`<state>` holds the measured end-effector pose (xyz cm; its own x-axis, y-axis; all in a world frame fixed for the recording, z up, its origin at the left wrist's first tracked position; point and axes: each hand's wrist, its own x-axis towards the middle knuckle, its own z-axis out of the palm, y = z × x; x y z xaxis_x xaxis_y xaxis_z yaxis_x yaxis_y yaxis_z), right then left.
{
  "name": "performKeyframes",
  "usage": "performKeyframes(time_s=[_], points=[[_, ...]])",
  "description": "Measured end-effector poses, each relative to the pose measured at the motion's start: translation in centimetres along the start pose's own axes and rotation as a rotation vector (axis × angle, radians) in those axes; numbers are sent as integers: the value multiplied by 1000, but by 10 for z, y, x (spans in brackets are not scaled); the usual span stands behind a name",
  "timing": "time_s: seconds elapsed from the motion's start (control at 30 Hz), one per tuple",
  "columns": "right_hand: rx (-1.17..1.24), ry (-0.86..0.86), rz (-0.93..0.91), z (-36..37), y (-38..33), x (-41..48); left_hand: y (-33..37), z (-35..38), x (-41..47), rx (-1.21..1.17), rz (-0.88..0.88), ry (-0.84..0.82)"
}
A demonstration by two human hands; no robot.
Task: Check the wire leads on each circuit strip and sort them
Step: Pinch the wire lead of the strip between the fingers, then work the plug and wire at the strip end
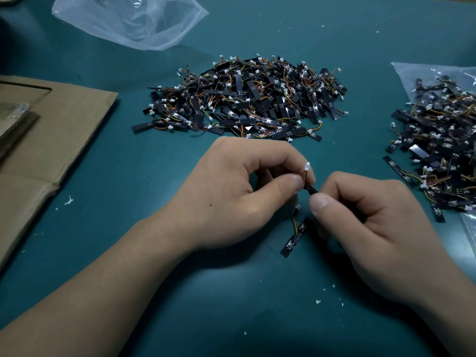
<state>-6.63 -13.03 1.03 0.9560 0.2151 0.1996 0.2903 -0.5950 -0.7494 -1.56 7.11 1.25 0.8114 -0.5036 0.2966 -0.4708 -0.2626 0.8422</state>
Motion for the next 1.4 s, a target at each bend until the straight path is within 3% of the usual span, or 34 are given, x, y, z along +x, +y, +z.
performKeyframes(time_s=[0.13,0.23,0.3,0.37,0.43,0.7,0.87,1.03,1.17,1.4], points=[[19,45,-29,1,2,-1,2,0,-1,-9,-31,-13],[268,348,20,1,3,2,0,-2,-3,28,-36,-42],[451,504,111,-1,6,8,-1,-1,-3,204,3,-133],[499,531,210,-2,11,11,-3,2,-3,398,50,-217],[460,507,234,-2,13,9,-3,4,-4,440,65,-229],[-130,107,114,5,7,0,-7,6,0,435,74,-188],[-82,106,141,4,2,2,-14,8,1,419,83,-80],[-305,16,130,5,-1,2,-17,8,2,352,71,-19],[-338,48,128,7,2,2,-14,4,4,247,82,109],[-107,148,108,4,6,2,-9,4,1,153,-10,62]])
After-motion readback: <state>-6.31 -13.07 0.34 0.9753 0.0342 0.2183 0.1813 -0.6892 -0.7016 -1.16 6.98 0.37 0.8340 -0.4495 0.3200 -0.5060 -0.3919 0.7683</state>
